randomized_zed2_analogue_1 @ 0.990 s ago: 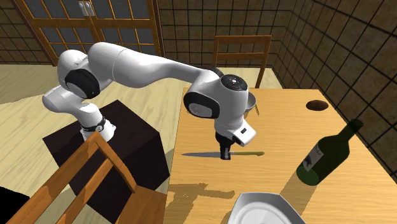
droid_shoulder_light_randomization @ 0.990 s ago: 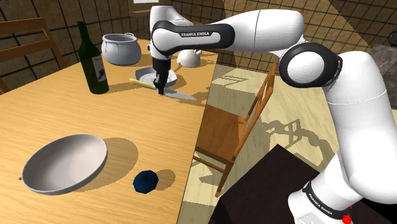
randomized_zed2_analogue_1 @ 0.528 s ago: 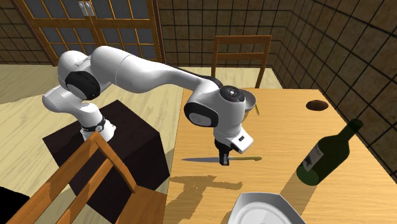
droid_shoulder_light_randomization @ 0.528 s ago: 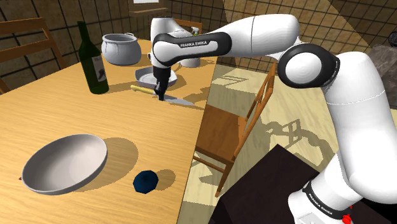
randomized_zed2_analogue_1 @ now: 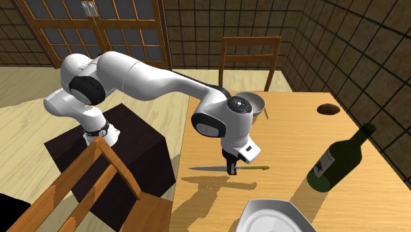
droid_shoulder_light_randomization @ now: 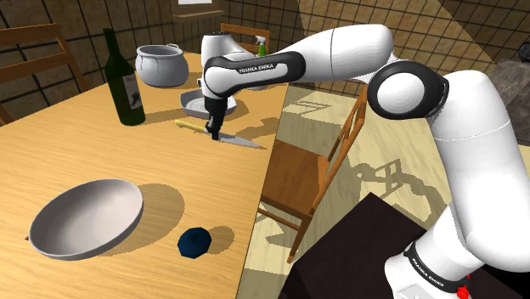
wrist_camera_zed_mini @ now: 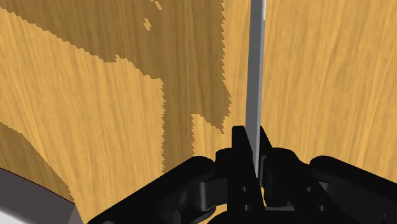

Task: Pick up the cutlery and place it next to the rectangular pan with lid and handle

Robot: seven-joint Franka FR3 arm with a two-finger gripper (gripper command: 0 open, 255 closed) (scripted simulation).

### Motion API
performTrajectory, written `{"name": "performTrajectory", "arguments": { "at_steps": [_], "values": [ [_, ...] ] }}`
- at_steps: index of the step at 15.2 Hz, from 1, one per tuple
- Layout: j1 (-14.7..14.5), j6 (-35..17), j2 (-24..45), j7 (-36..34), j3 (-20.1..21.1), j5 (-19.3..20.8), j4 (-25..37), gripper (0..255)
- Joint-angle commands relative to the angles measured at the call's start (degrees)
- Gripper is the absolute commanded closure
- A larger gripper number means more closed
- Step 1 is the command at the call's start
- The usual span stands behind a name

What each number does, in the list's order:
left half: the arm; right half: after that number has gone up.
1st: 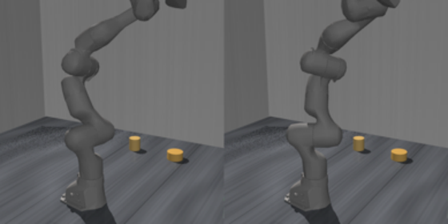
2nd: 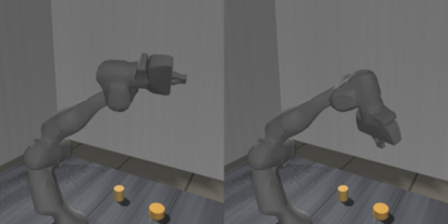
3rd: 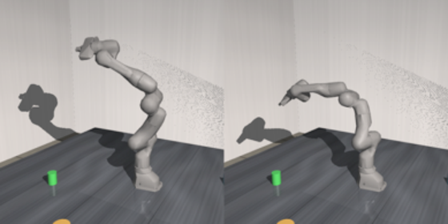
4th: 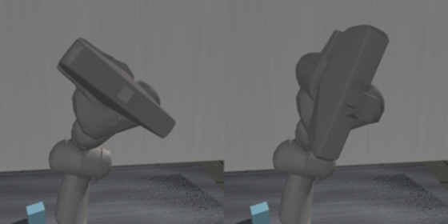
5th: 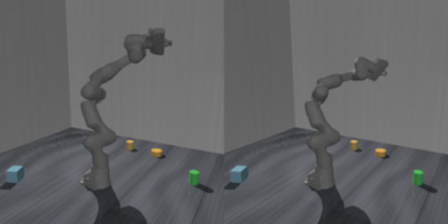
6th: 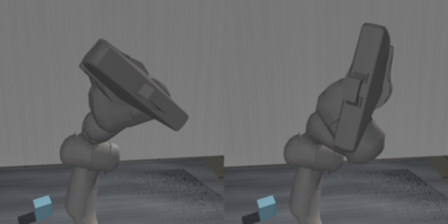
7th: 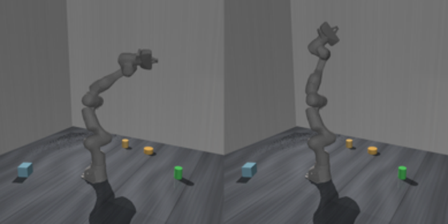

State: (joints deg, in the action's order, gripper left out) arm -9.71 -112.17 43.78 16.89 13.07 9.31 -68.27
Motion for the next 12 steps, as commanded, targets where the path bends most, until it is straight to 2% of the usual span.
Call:
{"name": "performTrajectory", "arguments": {
  "at_steps": [1, 3, 4, 9, 12],
  "values": [
    [0.0, -0.04, -0.01, 0.0, 0.0, 0.0, -0.03, 255],
    [0.0, -0.03, -0.01, 0.0, 0.0, 0.0, -0.03, 255],
    [0.0, -0.03, -0.01, 0.0, 0.0, 0.0, -0.03, 0],
    [0.0, -0.03, -0.01, 0.0, 0.0, 0.0, -0.03, 0],
    [-0.11, 4.68, -1.55, 0.3, 0.24, -0.37, 3.18, 0]
  ]
}}
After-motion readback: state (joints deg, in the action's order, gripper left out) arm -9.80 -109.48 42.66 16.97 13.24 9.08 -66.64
